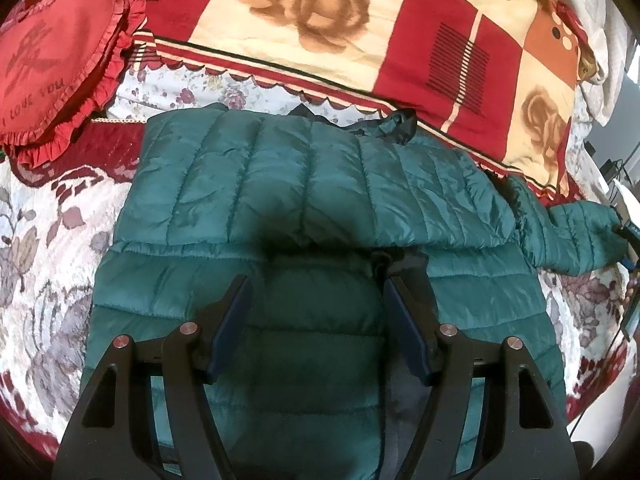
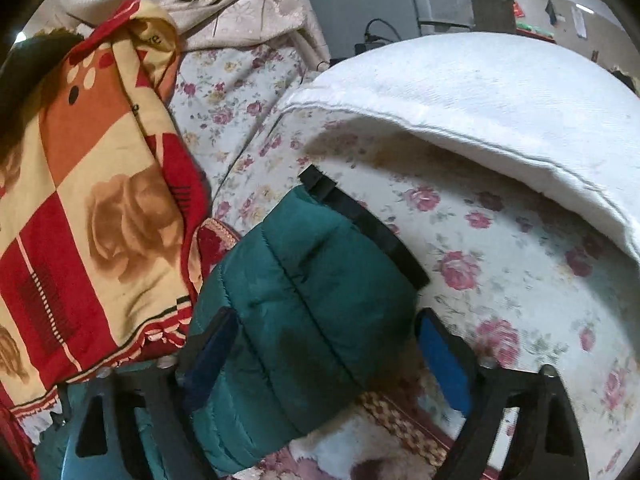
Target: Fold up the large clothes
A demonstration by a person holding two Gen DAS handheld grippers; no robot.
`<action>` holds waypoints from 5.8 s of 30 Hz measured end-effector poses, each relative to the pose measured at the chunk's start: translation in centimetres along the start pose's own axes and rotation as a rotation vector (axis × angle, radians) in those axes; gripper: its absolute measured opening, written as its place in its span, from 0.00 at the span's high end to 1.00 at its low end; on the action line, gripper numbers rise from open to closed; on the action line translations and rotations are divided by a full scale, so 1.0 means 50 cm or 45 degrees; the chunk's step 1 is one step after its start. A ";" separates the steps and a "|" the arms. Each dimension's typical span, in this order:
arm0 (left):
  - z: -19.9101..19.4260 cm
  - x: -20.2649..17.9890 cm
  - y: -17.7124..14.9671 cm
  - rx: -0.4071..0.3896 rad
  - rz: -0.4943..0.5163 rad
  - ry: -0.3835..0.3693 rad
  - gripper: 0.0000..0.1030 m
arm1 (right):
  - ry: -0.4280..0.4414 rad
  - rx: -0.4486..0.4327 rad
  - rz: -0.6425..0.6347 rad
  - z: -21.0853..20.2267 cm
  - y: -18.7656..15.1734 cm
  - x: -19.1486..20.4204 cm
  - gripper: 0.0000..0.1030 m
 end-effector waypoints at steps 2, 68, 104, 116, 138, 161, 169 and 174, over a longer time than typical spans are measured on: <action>0.002 -0.002 -0.002 0.006 0.006 0.004 0.33 | -0.001 0.015 0.007 0.012 -0.001 -0.004 0.46; -0.047 0.159 -0.032 -0.049 -0.221 -0.093 0.34 | 0.795 0.214 -0.750 -0.235 -0.329 0.670 0.90; -0.052 0.248 -0.037 -0.071 -0.330 -0.103 0.34 | 0.959 0.663 -1.014 -0.139 -0.665 0.957 0.90; -0.055 0.243 -0.036 -0.072 -0.326 -0.092 0.34 | 1.070 0.663 -1.010 -0.185 -0.646 0.927 0.29; 0.056 0.134 0.139 -0.059 -0.129 0.075 0.71 | 0.877 0.374 -0.611 -0.142 -0.341 0.588 0.27; 0.015 0.199 0.080 -0.115 -0.145 0.146 0.82 | 0.491 0.359 -0.996 -0.048 -0.471 0.675 0.30; -0.058 0.159 0.084 -0.241 -0.095 0.191 0.80 | 0.474 0.233 -0.897 -0.101 -0.410 0.630 0.30; -0.083 0.144 0.108 -0.319 -0.107 0.155 0.57 | 0.437 0.211 -0.848 -0.081 -0.379 0.634 0.27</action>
Point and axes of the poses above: each gripper's, at about its wrist camera, not at the fingertips, and z roughly the way its jaws point, x to its left, y to its top, the point moved 2 cm from there along z, roughly the way its jaws point, and after that the axes turned 9 degrees about x, right-handed, at the moved point
